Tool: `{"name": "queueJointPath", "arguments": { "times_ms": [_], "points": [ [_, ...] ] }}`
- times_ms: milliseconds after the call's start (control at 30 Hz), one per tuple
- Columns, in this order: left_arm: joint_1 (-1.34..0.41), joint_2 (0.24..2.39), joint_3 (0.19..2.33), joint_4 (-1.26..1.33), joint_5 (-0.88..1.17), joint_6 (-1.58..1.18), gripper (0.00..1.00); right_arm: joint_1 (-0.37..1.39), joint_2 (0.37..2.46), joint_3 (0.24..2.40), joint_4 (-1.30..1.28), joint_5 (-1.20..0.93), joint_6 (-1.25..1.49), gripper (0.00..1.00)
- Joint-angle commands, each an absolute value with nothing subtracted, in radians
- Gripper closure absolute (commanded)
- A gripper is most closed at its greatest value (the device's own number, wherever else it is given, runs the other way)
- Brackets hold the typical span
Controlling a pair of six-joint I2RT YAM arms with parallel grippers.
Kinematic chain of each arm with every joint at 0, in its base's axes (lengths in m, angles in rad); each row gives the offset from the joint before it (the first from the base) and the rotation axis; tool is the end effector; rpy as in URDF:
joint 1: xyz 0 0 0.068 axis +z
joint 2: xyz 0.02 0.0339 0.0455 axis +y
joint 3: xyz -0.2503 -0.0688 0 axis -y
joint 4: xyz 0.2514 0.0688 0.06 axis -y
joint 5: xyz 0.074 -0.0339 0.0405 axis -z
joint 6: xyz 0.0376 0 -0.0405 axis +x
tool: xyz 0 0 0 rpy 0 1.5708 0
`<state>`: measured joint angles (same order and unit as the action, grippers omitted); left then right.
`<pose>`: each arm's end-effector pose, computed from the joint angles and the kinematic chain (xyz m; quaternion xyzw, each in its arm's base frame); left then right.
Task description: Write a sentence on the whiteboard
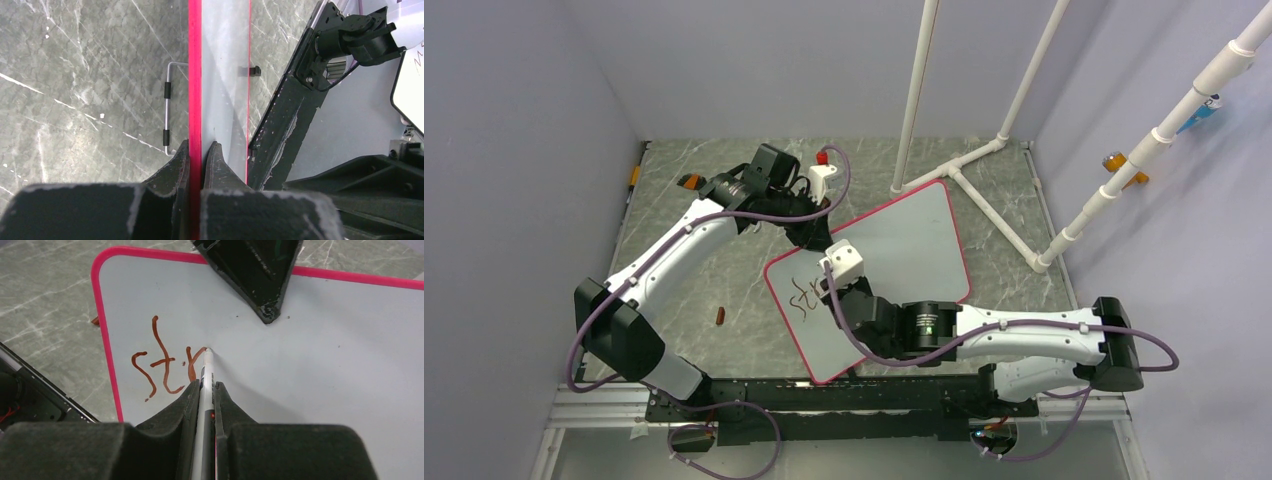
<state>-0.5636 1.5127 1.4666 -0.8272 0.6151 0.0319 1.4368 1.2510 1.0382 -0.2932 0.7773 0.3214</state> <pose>0.2645 -0.1928 0.3315 0.3617 0.8259 -0.3601 0.2395 0.0646 0.2818 0.3078 -0.2588 0.7783 0.1535 0.5511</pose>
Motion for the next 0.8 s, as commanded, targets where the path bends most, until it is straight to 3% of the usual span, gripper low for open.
{"name": "queueJointPath", "arguments": {
  "times_ms": [0, 767],
  "points": [
    [-0.564, 1.515, 1.457, -0.798, 0.234, 0.192, 1.0, 1.43, 1.165, 1.038, -0.284, 0.767, 0.335, 1.0],
    [-0.564, 1.518, 1.459, -0.797, 0.239, 0.191, 1.0, 1.43, 1.249, 1.028, -0.294, 0.79, 0.356, 1.0]
  ]
}}
